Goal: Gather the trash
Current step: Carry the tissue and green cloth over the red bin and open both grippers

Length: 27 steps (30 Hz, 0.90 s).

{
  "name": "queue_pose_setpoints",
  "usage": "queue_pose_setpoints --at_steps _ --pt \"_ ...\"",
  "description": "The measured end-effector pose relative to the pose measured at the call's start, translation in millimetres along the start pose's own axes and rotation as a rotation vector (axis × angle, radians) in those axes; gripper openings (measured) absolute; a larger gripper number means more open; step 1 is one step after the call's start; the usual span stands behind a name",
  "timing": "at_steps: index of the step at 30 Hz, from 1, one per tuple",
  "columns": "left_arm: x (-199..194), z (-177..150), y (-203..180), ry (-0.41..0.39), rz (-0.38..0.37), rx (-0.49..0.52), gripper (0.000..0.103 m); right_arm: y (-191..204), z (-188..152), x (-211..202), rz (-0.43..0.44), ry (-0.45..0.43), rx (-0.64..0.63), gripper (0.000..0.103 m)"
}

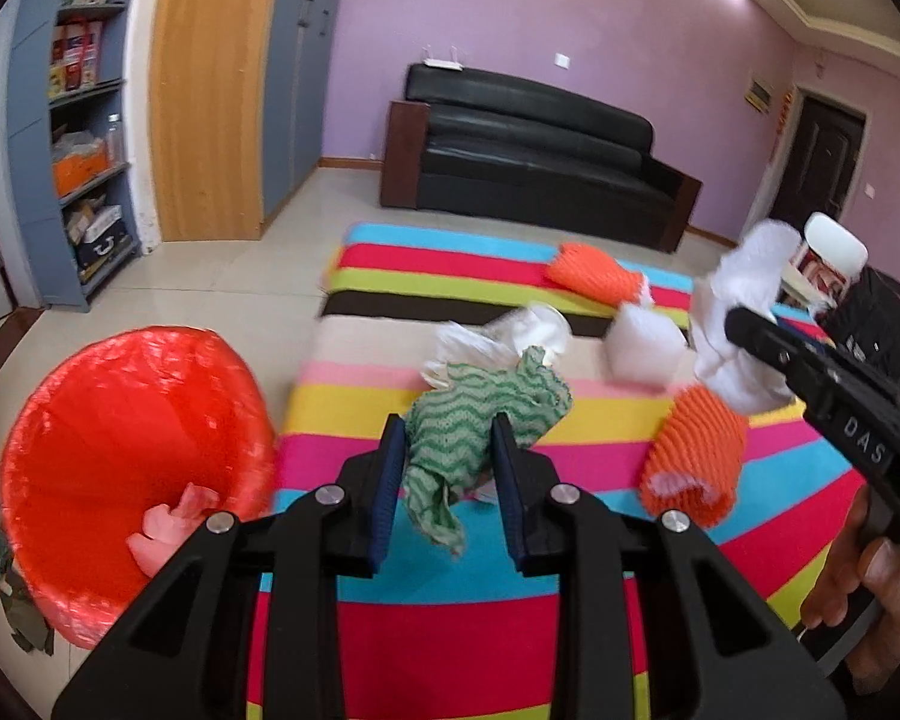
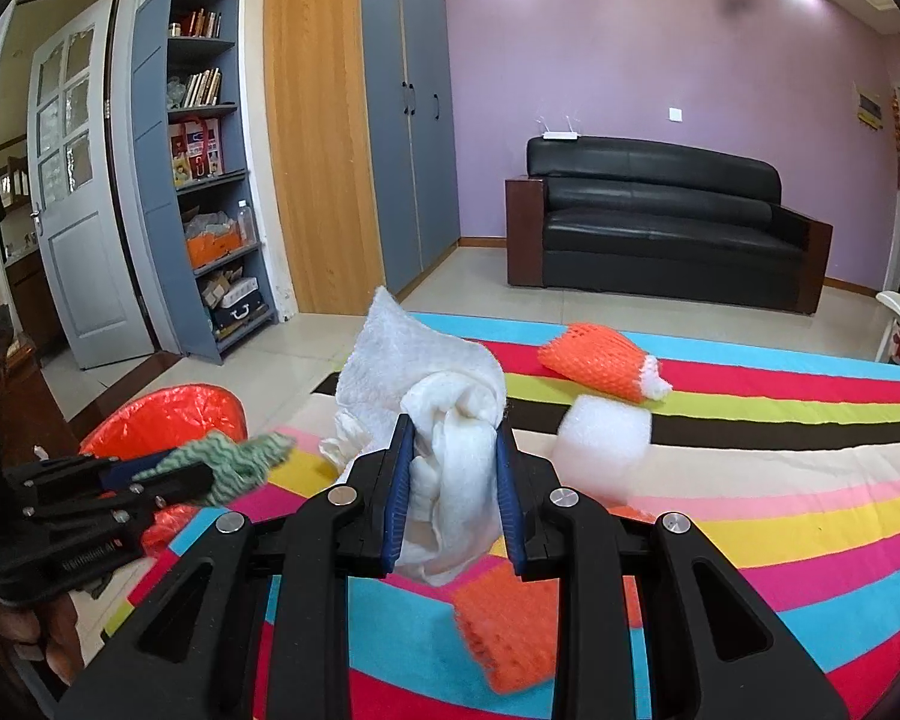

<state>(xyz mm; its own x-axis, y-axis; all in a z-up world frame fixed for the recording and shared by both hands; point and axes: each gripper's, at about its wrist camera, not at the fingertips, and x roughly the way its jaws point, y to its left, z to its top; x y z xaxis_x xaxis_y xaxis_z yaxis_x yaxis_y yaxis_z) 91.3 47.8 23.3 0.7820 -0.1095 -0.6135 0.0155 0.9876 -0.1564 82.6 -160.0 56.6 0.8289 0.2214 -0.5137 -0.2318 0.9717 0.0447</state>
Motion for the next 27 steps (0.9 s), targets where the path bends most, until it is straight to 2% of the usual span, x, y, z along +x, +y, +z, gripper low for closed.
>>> queue_pose_setpoints --at_steps 9,27 --pt "-29.1 15.3 41.3 -0.069 0.082 -0.072 0.029 28.4 18.1 11.0 0.047 -0.018 -0.011 0.026" --pt "-78.8 26.3 114.4 -0.146 0.237 -0.200 0.029 122.5 41.5 54.4 0.169 0.000 -0.099 0.026"
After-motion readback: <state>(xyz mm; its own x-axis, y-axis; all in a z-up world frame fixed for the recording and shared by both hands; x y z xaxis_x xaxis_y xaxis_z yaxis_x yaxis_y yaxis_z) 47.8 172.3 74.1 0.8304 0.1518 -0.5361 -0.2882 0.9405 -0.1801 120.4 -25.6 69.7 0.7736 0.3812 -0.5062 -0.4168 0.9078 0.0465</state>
